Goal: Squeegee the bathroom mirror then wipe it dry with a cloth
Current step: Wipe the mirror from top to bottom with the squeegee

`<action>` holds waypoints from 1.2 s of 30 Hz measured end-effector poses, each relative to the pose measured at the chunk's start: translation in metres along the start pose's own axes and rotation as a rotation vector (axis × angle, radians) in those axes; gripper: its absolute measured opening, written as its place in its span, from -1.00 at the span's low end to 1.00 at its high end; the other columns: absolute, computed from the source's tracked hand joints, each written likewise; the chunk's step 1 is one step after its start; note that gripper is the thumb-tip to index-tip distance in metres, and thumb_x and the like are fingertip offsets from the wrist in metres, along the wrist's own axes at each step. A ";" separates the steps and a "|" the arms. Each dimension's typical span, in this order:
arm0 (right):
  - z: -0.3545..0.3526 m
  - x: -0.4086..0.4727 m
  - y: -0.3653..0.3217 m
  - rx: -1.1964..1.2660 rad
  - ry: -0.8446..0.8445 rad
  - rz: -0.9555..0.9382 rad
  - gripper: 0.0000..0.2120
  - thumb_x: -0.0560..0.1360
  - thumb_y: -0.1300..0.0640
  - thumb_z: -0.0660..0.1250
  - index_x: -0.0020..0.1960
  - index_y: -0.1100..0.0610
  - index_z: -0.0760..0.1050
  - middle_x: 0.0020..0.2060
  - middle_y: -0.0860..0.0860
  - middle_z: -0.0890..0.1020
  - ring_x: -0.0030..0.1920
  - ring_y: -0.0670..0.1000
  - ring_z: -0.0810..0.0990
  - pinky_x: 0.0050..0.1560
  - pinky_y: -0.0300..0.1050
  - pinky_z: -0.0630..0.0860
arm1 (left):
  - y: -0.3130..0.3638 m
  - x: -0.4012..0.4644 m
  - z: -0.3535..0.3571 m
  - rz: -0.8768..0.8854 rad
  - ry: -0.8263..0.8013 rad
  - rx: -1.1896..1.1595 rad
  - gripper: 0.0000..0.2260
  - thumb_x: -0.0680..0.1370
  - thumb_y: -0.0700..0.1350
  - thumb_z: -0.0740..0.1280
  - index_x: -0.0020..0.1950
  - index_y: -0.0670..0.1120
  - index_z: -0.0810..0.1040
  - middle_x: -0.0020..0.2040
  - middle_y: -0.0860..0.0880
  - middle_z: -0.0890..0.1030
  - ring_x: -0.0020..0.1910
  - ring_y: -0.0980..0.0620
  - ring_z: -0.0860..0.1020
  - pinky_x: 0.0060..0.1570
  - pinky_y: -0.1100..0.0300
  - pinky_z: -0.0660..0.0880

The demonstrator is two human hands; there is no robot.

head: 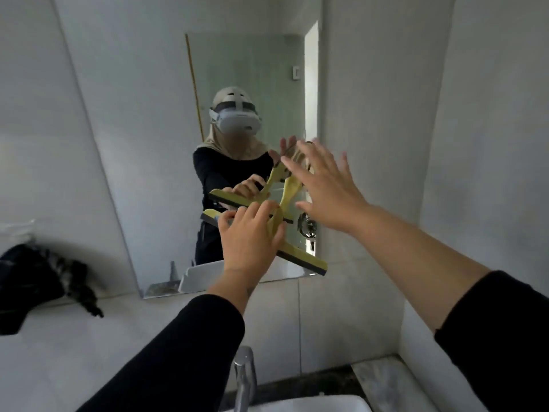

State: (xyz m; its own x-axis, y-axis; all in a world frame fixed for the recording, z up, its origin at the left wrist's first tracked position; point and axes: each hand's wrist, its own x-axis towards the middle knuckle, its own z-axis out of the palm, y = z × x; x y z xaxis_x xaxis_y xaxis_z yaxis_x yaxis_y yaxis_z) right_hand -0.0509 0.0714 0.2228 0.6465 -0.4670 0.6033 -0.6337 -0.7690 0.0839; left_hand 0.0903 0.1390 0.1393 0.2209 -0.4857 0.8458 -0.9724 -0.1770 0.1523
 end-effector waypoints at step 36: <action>-0.177 0.270 -0.183 -0.186 0.651 -0.101 -0.54 0.62 0.08 0.11 0.38 -0.40 0.23 0.11 0.07 0.46 0.18 0.17 0.38 0.18 0.18 0.24 | -0.173 0.151 -0.151 -0.161 0.282 0.102 -0.34 0.52 0.29 0.15 0.50 0.00 0.08 0.54 0.01 0.12 0.51 0.02 0.11 0.46 0.03 0.16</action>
State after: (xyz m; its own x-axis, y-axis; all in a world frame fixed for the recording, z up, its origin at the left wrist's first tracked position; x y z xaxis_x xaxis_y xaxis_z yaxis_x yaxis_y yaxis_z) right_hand 0.1649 0.1633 0.5106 0.3558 0.0053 0.9345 -0.6841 -0.6799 0.2643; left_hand 0.2803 0.2257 0.3180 0.3279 -0.1908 0.9252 -0.9108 -0.3239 0.2560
